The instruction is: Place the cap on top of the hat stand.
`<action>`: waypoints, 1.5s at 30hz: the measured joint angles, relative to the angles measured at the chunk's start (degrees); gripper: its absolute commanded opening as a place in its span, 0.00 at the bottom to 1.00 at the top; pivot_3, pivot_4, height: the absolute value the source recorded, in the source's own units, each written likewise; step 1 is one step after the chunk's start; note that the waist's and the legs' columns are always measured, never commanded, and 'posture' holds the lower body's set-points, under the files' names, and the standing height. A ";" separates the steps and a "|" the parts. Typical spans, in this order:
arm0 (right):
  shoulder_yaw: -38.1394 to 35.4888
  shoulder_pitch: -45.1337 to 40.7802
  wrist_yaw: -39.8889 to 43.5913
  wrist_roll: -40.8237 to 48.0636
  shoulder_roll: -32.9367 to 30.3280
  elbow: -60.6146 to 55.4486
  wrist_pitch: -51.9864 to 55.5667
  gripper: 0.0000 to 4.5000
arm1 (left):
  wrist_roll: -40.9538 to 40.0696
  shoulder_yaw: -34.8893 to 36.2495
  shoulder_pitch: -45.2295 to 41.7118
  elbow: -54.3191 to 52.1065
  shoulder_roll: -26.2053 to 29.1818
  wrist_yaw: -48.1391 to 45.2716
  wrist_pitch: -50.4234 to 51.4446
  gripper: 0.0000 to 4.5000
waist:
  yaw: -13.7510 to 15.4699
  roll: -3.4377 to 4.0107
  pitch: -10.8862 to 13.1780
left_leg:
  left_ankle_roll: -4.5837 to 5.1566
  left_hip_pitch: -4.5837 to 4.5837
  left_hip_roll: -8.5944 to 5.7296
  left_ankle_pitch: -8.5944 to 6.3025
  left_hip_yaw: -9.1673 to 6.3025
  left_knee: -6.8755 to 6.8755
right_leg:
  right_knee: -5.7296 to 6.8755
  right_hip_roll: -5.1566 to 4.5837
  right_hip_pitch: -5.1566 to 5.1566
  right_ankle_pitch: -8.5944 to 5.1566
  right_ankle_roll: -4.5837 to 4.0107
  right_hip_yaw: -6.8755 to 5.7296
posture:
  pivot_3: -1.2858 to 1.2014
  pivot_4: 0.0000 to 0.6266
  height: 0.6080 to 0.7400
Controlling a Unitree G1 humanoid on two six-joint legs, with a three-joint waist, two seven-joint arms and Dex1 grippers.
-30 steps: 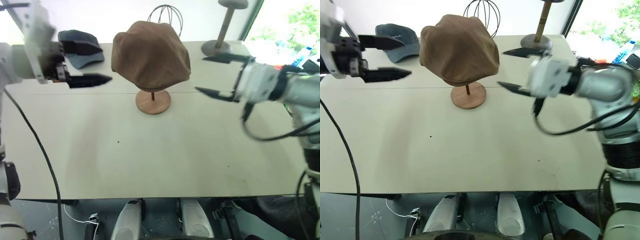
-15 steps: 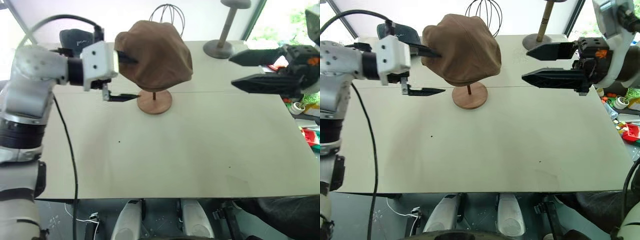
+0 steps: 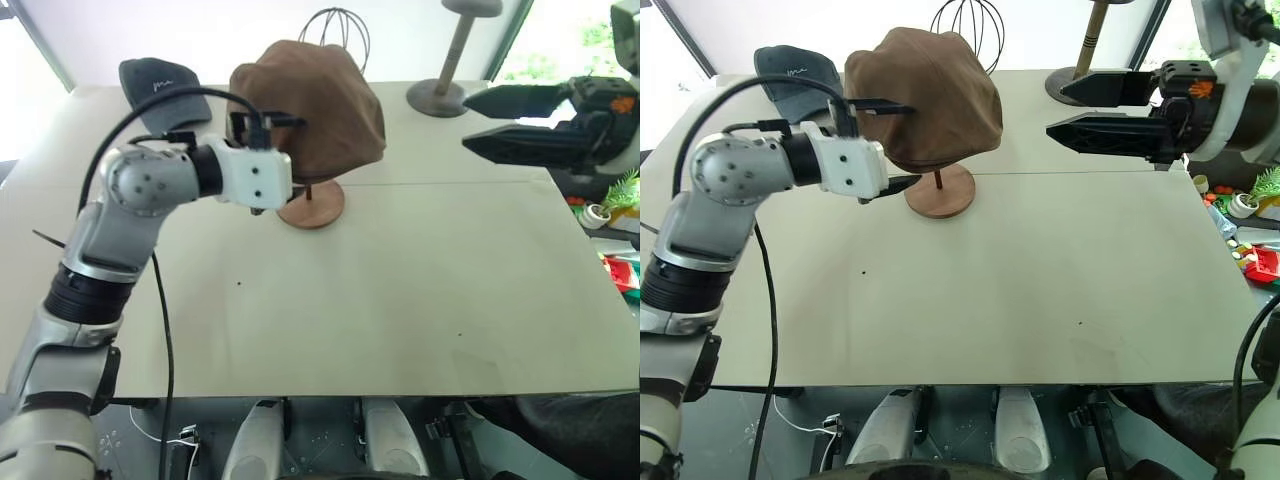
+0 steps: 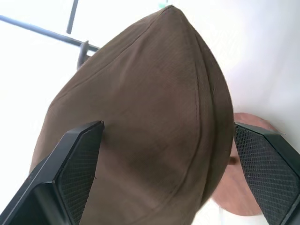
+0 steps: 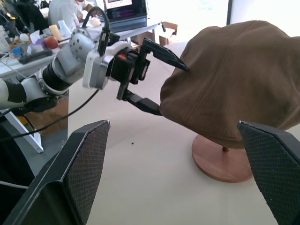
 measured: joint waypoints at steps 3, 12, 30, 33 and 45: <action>0.00 0.00 -0.12 -0.48 0.26 -0.04 0.00 0.99 | 3.84 -1.18 0.88 1.55 -0.63 2.93 -2.44 1.00 | 0.58 0.00 0.00 | 0.00 0.00 0.00 0.00 -0.01 0.01 | 0.02 0.02 0.00 0.00 0.00 -0.01 | 0.52 0.24 1.00; 0.00 0.03 -0.61 -2.11 1.69 -0.32 -0.18 0.99 | 6.81 -1.48 0.64 4.80 -4.10 6.82 -4.58 1.00 | 0.80 0.00 0.00 | 0.12 -0.18 -0.01 -0.08 -0.04 0.41 | 0.06 0.02 0.02 0.02 0.03 -0.06 | 0.52 0.24 1.00; 0.07 2.54 1.12 -4.84 1.79 -2.41 -2.79 1.00 | 2.16 0.89 -0.18 6.48 -4.93 7.75 -10.16 0.01 | 0.76 0.00 0.00 | 0.16 -0.42 -0.02 -0.11 -0.05 0.77 | 0.04 0.01 -0.02 0.18 0.20 -0.07 | 0.52 0.24 1.00; 0.09 2.52 2.05 -5.27 1.75 -2.38 -3.39 1.00 | -1.17 2.52 -1.18 8.57 -4.38 7.40 -12.51 0.01 | 0.74 0.00 0.00 | 0.16 -0.43 -0.02 -0.11 -0.05 0.77 | 0.04 0.02 -0.05 0.19 0.19 -0.08 | 0.52 0.24 1.00; 0.37 2.47 3.72 -7.19 1.76 -2.19 -4.58 1.00 | -17.80 9.30 -9.21 21.14 -2.94 2.01 -25.63 0.01 | 0.65 0.01 0.00 | 0.16 -0.50 -0.04 -0.11 -0.05 0.77 | 0.02 0.00 -0.08 0.20 0.20 -0.08 | 0.52 0.24 1.00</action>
